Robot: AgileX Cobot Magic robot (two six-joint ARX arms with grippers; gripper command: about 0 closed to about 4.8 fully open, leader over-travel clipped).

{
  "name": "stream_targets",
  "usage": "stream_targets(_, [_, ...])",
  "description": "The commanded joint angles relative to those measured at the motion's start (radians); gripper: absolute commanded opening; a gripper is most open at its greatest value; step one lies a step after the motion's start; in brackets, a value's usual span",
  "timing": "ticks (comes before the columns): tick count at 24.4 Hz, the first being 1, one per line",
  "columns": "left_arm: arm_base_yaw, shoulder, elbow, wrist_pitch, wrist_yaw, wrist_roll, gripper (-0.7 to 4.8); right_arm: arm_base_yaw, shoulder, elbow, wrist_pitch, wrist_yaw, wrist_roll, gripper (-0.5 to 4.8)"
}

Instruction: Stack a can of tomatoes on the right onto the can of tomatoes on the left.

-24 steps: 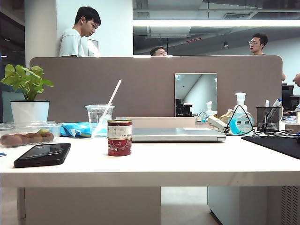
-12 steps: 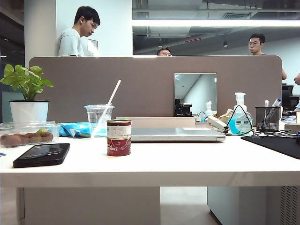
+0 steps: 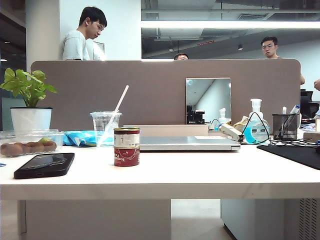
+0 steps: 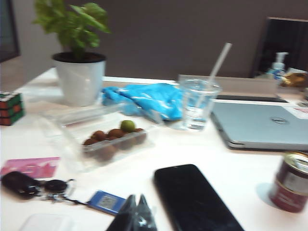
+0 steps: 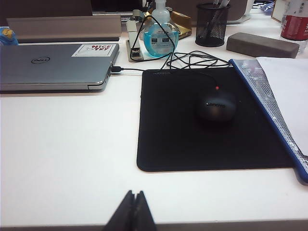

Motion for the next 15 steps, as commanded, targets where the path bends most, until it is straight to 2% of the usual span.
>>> stream_targets(1, [-0.043, 0.001, 0.003, -0.005, 0.011, 0.002, -0.04, 0.000, -0.001, -0.008, 0.010, -0.002, 0.003, -0.05])
stream_targets(4, [-0.084, 0.001, 0.003, -0.007, -0.014, 0.010, -0.04, 0.000, -0.001, -0.008, 0.010, -0.002, 0.004, -0.05])
stream_targets(6, [-0.084, 0.001, 0.003, -0.008, -0.014, 0.049, -0.04, 0.000, -0.001, -0.008, 0.011, -0.002, 0.004, -0.05])
stream_targets(12, [-0.082, 0.001, 0.003, -0.042, -0.046, 0.073, -0.04, 0.000, -0.001, -0.008, 0.011, -0.002, 0.003, -0.05])
stream_targets(15, [-0.082, 0.001, 0.003, -0.043, -0.107, 0.072, -0.04, 0.000, -0.001, -0.008, 0.011, -0.002, 0.004, -0.05])
